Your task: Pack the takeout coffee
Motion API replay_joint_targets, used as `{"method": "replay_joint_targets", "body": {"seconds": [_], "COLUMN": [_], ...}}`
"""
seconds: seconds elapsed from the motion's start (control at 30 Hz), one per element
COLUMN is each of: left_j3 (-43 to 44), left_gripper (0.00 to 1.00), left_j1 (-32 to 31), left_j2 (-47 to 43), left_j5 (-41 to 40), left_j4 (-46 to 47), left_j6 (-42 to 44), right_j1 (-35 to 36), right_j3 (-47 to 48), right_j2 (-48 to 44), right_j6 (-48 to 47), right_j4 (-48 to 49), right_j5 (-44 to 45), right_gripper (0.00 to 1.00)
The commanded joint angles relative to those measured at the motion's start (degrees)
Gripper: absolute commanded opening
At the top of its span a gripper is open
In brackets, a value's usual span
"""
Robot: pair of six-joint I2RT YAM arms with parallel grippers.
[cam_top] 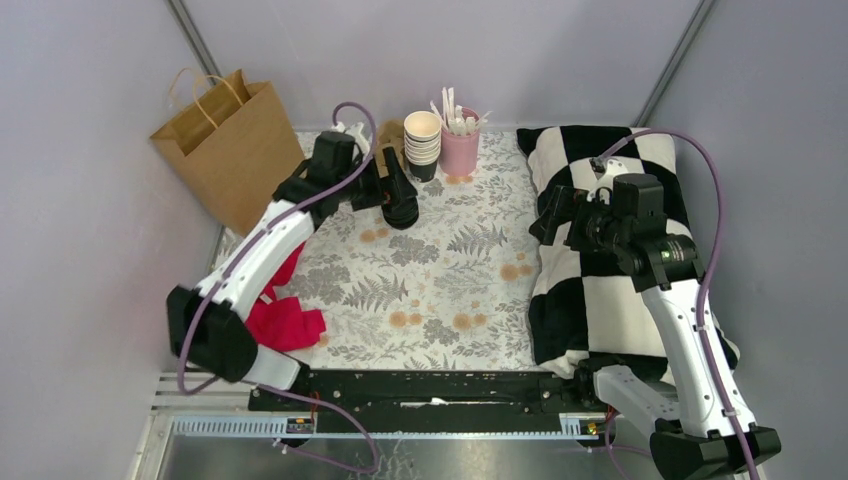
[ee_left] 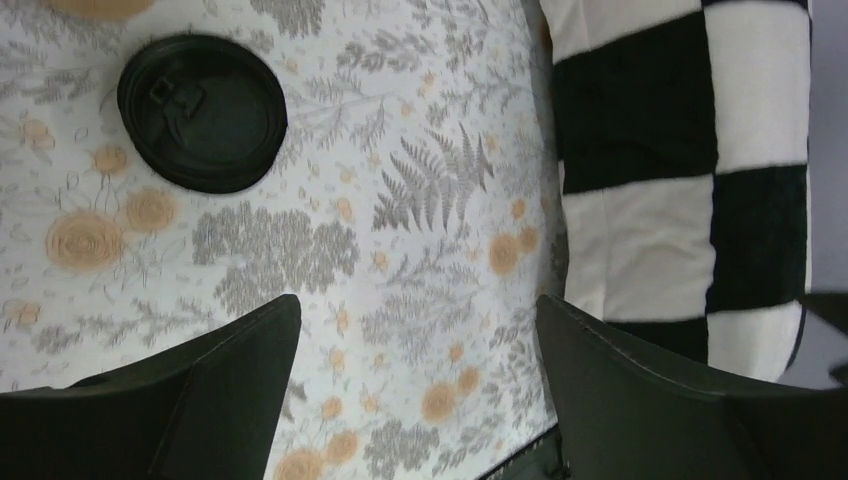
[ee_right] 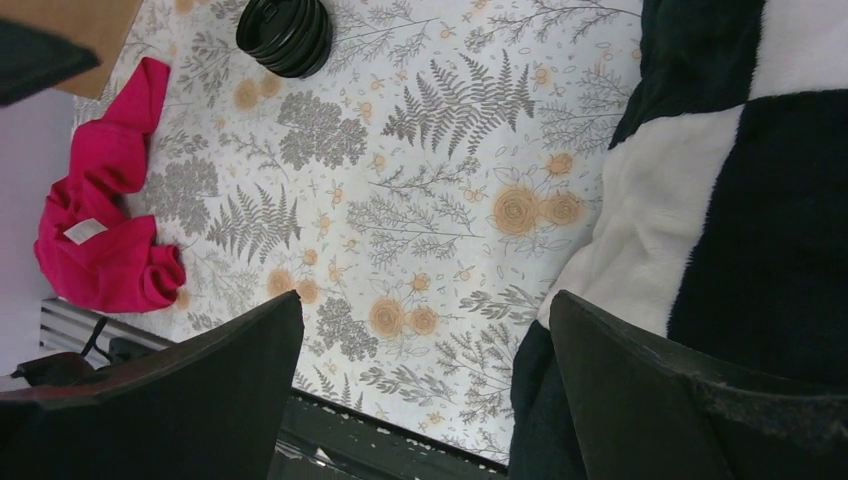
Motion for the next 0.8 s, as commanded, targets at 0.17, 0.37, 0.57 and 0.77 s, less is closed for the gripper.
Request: {"method": "replay_joint_targets", "body": {"seconds": [0.17, 0.37, 0.57, 0.77], "left_j3": [20.0, 34.5, 46.0, 47.5], "left_gripper": [0.72, 0.65, 0.66, 0.67], "left_j1": [0.0, -0.2, -1.3, -1.4], "left_j2": [20.5, 33.2, 40.3, 41.0], "left_j5": [-8.1, -17.0, -26.2, -31.3], "left_j4": [7.5, 5.1, 1.3, 1.4], "left_j6": [-2.4, -0.7, 4.3, 6.7], "right_j1": [-0.2, -0.2, -0.2, -0.2], "right_j3": [-1.8, -2.1, -3.7, -3.9], "right_j2": [-2.0, -2.0, -2.8, -1.8], "right_j6": [0.3, 0.2, -0.5, -0.4], "right_j4": [-2.7, -3.3, -4.0, -2.8], "right_j5": [-3.9, -3.5, -1.5, -1.4], "right_gripper": [1.0, 1.0, 1.0, 1.0]}}
